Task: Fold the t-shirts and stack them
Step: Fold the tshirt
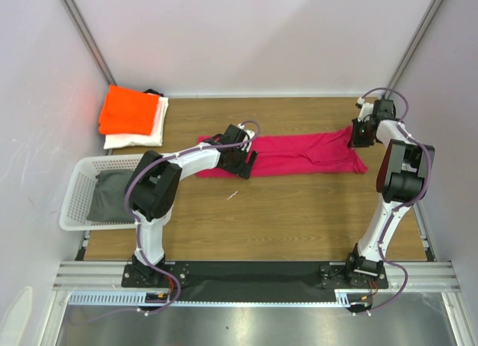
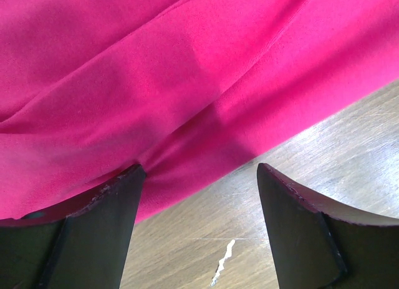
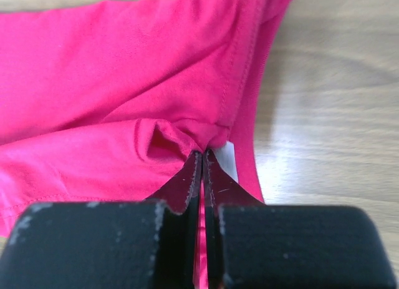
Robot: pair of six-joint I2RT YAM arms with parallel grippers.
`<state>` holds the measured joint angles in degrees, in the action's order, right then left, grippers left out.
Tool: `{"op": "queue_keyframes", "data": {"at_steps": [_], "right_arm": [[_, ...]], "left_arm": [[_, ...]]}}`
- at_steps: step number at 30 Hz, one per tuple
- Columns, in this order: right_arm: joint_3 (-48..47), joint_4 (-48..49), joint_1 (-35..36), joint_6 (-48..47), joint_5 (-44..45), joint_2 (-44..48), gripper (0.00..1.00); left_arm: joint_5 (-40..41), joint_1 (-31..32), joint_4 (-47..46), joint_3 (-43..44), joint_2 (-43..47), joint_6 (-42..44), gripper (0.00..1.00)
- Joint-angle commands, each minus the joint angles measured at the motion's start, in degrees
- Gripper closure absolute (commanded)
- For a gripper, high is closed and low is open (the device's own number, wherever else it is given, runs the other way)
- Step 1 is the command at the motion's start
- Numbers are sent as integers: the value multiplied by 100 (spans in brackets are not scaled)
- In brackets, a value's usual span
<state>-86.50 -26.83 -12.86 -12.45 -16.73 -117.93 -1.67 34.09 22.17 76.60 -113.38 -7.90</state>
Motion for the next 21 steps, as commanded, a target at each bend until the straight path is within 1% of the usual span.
{"op": "queue_keyframes", "data": {"at_steps": [1,8,11,12,14,15,16,18,19,20,21], "right_arm": [[-385,29,-146,-170,214,191,100],[-394,-24,-173,-188,293,139,100],[-517,-138,-164,-153,144,77,100],[-543,-208,-164,-92,-4,94,91],[-648,-279,-155,14,-84,191,79],[-719,-470,-155,145,-198,235,67],[-780,-559,-155,277,-251,279,61],[-825,-665,-146,567,-226,515,51],[-773,-674,-146,751,-199,630,49],[-650,-666,-155,1153,-147,735,46],[-571,-735,-155,1340,-181,928,42]], "left_arm": [[150,-7,270,-136,-96,17,20],[158,-16,261,-163,-105,8,20],[115,-7,270,-154,-88,43,20],[88,-7,270,-128,-61,60,20],[18,-7,313,-93,17,104,19],[0,-7,340,-23,70,113,18],[-35,-7,366,21,132,131,18],[-35,-7,507,179,350,184,16],[-35,-7,568,241,430,192,15],[26,-7,682,285,527,184,15],[70,-7,753,381,702,175,12]]}}
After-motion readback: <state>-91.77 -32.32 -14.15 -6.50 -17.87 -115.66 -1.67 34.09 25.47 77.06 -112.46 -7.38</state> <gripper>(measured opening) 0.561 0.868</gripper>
